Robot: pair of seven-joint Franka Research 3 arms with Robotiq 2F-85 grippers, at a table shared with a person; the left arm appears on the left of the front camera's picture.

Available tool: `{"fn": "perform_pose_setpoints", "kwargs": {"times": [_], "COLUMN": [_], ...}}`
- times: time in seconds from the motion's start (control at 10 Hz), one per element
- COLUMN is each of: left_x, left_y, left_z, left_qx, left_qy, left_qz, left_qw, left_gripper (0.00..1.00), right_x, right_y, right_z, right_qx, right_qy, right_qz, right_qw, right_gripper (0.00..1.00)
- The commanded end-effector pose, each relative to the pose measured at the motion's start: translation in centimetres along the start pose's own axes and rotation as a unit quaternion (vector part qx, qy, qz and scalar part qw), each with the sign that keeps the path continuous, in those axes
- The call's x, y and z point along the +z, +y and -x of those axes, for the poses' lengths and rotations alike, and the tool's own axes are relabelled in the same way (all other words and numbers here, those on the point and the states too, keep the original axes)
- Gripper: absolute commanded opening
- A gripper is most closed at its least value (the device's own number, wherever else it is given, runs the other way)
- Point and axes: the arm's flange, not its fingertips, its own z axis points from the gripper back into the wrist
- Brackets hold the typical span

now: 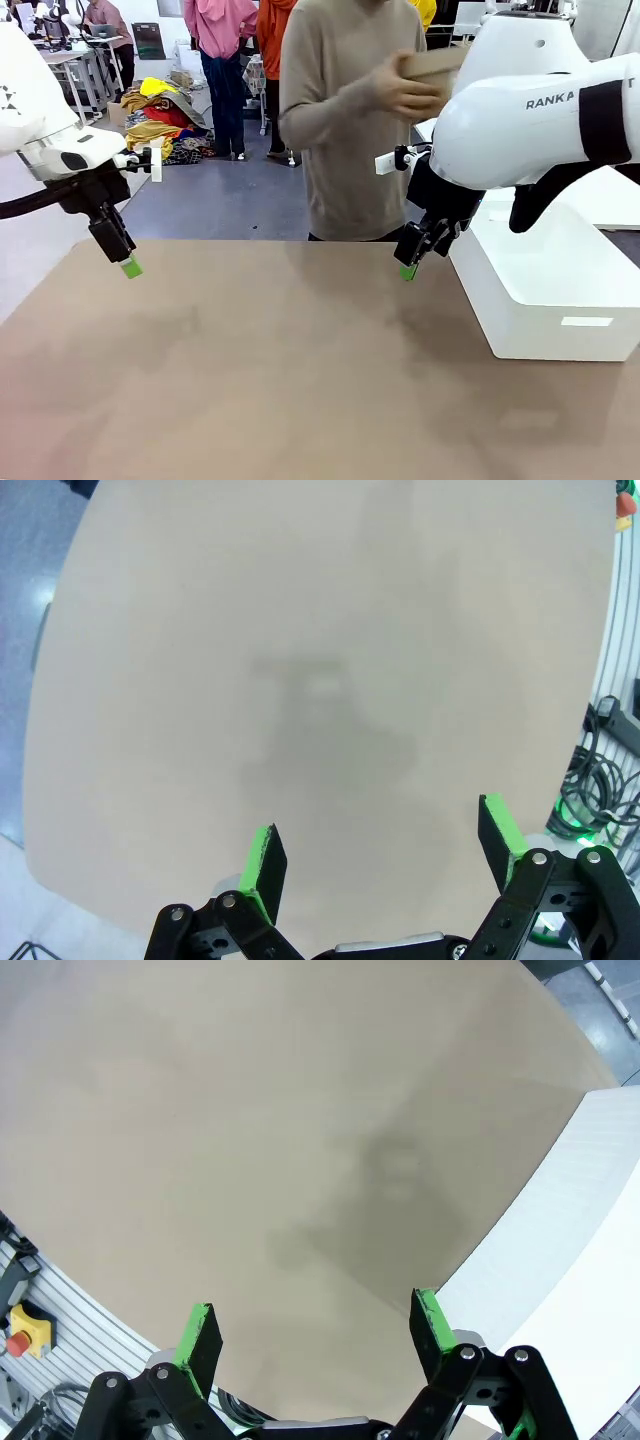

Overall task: Pack the shoes into the box.
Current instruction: Press down on the lid of the Shoes Box.

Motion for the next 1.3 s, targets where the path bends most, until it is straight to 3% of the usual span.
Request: {"fn": "perform_pose_setpoints", "kwargs": {"times": [0.0, 1.2], "left_x": [0.15, 0.15], "left_y": [-0.08, -0.08], "left_z": [0.00, 0.00], "left_qx": [0.010, 0.010], "left_qy": [-0.007, -0.007], "left_qz": [0.005, 0.005], "left_qw": [1.000, 1.000], "left_gripper": [1.00, 1.00], "right_x": [0.16, 0.16], "right_y": [0.10, 0.10], "right_z": [-0.06, -0.06], "right_qx": [0.001, 0.001], "right_qy": [0.002, 0.002], "right_qz": [-0.001, -0.001], "right_qw": [1.000, 1.000], "right_gripper": [1.00, 1.00]}}
